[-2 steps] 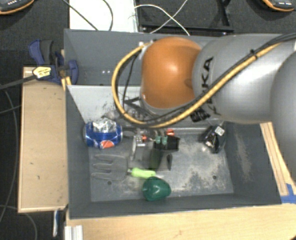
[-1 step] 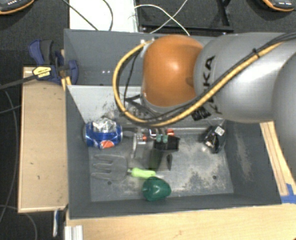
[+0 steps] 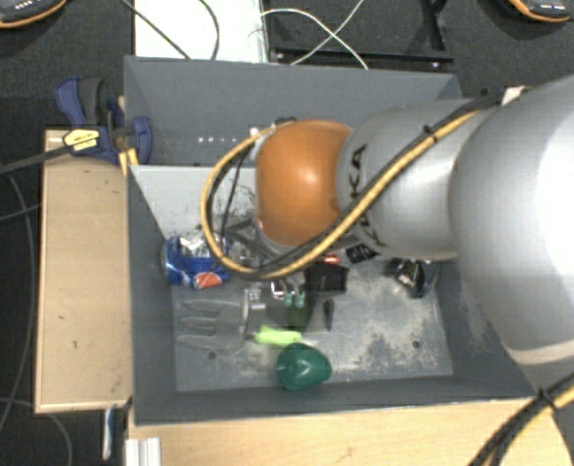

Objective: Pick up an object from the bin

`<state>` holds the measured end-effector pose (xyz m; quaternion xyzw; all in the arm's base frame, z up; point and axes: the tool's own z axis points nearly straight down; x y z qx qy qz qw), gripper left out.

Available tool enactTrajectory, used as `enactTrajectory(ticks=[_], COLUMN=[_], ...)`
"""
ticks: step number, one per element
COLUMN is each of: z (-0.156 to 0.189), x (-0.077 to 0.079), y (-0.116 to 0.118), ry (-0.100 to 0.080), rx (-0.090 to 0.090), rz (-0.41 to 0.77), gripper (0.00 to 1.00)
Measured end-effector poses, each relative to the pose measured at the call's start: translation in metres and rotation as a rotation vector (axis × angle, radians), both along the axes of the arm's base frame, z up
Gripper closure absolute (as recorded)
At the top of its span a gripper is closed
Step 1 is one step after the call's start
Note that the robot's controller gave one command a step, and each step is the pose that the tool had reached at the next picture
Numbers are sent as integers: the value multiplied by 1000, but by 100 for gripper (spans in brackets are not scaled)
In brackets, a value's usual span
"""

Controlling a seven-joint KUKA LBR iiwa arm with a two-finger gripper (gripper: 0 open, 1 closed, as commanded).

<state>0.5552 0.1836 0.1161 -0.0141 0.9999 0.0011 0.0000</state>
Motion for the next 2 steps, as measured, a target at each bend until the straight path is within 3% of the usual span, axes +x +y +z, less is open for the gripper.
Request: enactTrajectory(ticks=[1,2], z=[17,16], x=[-53,-48], y=[14,15], ry=[0,-2], rx=[-1,3], rz=[-180,-174], gripper=[0,0])
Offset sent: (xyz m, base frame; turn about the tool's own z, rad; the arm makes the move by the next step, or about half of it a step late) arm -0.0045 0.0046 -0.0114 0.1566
